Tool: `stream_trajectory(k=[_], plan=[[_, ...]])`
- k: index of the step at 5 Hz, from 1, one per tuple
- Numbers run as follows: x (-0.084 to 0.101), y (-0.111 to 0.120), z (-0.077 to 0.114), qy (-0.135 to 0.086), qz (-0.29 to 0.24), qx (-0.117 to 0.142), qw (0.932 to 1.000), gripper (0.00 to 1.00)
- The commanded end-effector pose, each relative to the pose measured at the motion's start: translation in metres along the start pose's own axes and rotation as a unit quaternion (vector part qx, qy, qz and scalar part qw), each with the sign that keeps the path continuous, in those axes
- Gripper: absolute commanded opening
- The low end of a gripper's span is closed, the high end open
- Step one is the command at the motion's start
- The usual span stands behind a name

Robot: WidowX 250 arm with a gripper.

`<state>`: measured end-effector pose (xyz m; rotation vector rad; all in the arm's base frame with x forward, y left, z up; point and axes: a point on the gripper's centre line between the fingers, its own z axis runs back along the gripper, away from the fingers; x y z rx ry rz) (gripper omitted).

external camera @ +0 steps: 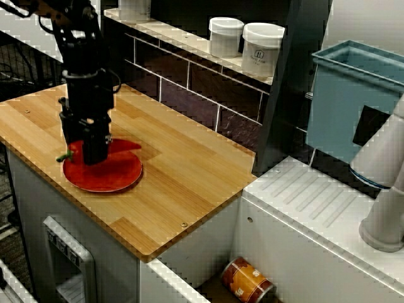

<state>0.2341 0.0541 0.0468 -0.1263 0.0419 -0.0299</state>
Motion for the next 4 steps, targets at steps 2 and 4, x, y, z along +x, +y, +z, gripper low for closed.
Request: stream_trajectory(k=[2, 4], plan=[[0.01, 0.09, 0.07, -0.044, -0.001, 0.002, 0.999, 0.0], [0.007, 0.123, 0.041, -0.044, 0.016, 0.023, 0.9986, 0.0]])
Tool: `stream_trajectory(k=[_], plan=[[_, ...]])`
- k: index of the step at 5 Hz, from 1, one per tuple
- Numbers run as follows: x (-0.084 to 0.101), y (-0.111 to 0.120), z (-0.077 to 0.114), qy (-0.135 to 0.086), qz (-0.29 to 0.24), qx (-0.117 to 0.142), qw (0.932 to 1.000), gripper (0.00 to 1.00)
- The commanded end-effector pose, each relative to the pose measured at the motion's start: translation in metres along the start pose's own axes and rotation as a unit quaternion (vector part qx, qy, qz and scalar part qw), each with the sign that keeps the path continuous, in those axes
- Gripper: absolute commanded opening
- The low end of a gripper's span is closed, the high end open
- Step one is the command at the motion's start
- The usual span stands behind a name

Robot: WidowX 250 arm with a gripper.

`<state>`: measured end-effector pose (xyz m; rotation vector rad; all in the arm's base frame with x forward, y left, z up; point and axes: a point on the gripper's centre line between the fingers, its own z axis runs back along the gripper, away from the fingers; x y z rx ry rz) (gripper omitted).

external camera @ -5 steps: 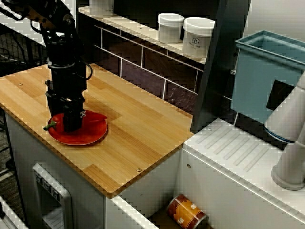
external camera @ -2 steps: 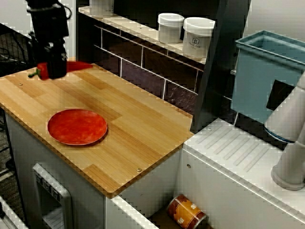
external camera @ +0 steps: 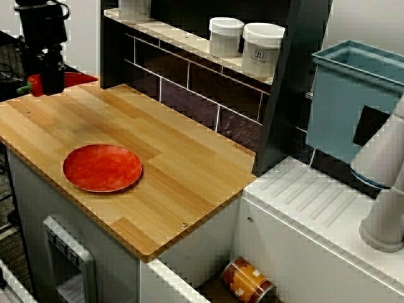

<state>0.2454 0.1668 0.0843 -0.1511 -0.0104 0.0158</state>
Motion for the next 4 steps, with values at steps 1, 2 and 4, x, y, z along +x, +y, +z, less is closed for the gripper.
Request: stream_trajectory(k=[1, 2, 4], plan=[[-0.004, 0.0104, -0.0305, 0.001, -0.008, 0.044, 0.999, 0.11], [-0.0037, 0.0026, -0.0396, 0.022, -0.019, 0.042, 0.9987, 1.0], [0.0056, 0.0068, -0.0341, 0.033, 0.0, 0.021, 0.9992, 1.0]])
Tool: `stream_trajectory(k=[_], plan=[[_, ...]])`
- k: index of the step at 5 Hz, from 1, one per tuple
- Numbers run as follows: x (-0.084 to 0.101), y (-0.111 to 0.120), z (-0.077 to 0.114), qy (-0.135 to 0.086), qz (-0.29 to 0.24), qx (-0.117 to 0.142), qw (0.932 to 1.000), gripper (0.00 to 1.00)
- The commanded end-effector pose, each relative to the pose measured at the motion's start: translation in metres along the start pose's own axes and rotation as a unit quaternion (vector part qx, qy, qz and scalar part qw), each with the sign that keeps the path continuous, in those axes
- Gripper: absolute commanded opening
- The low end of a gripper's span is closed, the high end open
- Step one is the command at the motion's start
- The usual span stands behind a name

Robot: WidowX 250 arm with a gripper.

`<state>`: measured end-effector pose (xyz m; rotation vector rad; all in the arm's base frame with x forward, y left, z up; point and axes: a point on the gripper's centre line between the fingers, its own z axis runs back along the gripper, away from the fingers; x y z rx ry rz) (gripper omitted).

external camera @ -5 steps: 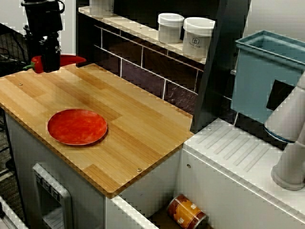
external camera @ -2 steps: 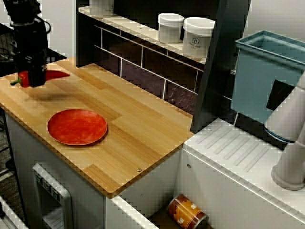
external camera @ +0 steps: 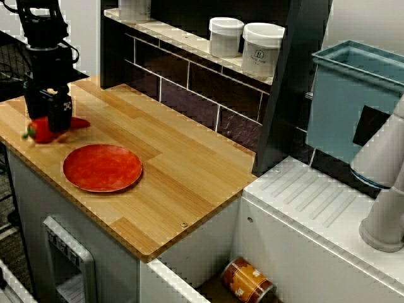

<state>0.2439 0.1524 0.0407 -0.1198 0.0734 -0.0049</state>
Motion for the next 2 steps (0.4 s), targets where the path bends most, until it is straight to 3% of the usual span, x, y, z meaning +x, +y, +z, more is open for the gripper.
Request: stream_trajectory(k=[1, 2], plan=[[0.008, 0.017, 0.024, -0.007, -0.005, -0.008, 0.9999, 1.0], [0.003, 0.013, 0.035, -0.008, -0.015, -0.018, 0.9997, 1.0]])
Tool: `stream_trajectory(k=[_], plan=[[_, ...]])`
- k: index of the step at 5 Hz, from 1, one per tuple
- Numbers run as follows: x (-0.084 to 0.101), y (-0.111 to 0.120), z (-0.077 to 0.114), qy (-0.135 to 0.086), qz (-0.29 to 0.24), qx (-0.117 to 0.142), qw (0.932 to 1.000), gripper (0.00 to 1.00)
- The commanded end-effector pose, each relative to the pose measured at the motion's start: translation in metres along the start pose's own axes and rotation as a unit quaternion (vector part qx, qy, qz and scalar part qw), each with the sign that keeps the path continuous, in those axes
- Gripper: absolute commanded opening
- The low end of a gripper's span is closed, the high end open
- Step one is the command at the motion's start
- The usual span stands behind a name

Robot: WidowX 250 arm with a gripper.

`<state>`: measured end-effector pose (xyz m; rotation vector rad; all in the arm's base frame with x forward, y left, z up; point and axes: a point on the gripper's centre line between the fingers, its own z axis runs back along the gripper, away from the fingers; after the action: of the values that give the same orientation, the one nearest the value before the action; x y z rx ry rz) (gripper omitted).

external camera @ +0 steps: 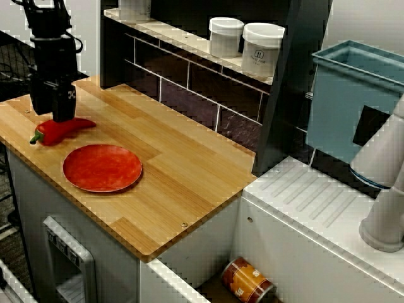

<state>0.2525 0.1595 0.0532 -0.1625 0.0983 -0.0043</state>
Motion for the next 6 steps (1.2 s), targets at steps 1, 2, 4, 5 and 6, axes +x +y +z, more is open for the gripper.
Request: stream_trajectory(k=[1, 2, 4, 5, 6], plan=[[-0.015, 0.001, 0.029, -0.023, -0.024, -0.008, 0.9994, 1.0], [-0.022, -0.014, 0.031, -0.035, -0.031, -0.011, 0.9988, 1.0], [-0.016, -0.019, 0.009, -0.043, -0.001, -0.002, 0.9991, 1.0], [-0.012, -0.015, -0.009, -0.039, 0.003, 0.016, 0.9991, 1.0], [-0.019, -0.015, -0.022, -0.039, 0.0, 0.026, 0.9989, 1.0]])
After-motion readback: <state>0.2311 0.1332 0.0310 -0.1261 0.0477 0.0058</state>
